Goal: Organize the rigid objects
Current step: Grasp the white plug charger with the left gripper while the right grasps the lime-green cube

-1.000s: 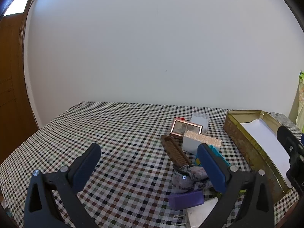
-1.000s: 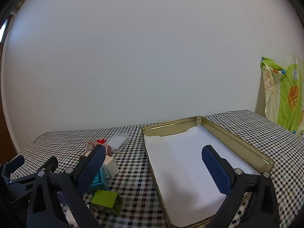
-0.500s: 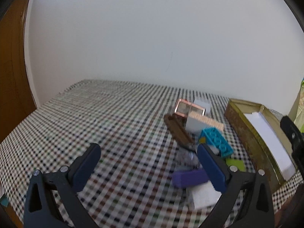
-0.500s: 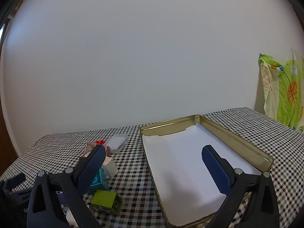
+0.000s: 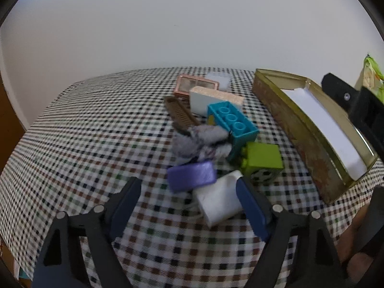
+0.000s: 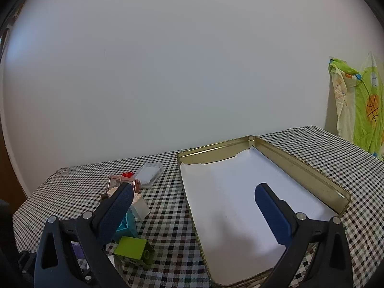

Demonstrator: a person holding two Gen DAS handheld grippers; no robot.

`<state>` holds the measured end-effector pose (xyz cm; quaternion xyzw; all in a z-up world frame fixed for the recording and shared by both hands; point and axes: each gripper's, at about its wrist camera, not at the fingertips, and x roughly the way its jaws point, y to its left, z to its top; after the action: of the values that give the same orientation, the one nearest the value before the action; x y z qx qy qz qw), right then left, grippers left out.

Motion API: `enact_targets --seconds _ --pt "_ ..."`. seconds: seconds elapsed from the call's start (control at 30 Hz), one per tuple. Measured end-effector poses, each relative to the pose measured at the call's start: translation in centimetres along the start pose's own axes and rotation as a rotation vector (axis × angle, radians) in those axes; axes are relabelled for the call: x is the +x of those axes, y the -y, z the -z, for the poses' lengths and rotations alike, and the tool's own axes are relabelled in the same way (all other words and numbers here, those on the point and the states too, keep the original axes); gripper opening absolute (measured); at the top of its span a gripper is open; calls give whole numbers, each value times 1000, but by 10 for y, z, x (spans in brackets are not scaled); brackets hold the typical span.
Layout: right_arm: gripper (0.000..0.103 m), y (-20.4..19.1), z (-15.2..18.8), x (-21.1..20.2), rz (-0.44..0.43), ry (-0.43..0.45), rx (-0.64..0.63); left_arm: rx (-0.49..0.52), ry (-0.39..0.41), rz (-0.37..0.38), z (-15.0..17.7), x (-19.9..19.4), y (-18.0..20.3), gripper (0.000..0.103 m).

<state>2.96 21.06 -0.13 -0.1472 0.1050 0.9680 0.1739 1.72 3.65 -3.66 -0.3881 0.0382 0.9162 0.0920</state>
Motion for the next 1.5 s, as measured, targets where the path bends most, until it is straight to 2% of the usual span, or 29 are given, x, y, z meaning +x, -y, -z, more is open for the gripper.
enact_targets --seconds 0.17,0.3,0.4,0.5,0.6,0.77,0.93,1.07,1.13,1.23,1.33,1.5 --pt "103 -3 0 1 2 3 -10 -36 -46 87 1 3 3 83" --pt "103 -2 0 2 0 2 -4 -38 -111 120 6 11 11 69" --pt "103 -1 0 2 -3 -2 1 -12 -89 73 5 14 17 68" --pt "103 -2 0 3 -12 -8 0 -6 -88 67 3 13 15 60" --pt "103 -2 0 4 -30 -14 -6 -7 -81 119 4 14 4 59" --pt "102 -8 1 6 -69 -25 -38 -44 -74 155 7 9 -21 59" --pt "100 -24 3 9 -179 -58 -124 -51 -42 130 8 2 -43 59" --pt "94 -41 10 18 -292 -165 -233 -58 -25 138 10 -5 -55 59" --pt "87 -53 16 23 -315 -221 -306 -54 -8 124 10 -8 -60 59" --pt "87 -67 29 34 -329 -336 -405 -67 6 111 9 -9 -66 59" --pt "79 -74 37 49 -350 -429 -434 -73 11 114 9 -8 -75 59" --pt "79 -79 47 69 -333 -558 -467 -99 23 100 7 -10 -89 59"
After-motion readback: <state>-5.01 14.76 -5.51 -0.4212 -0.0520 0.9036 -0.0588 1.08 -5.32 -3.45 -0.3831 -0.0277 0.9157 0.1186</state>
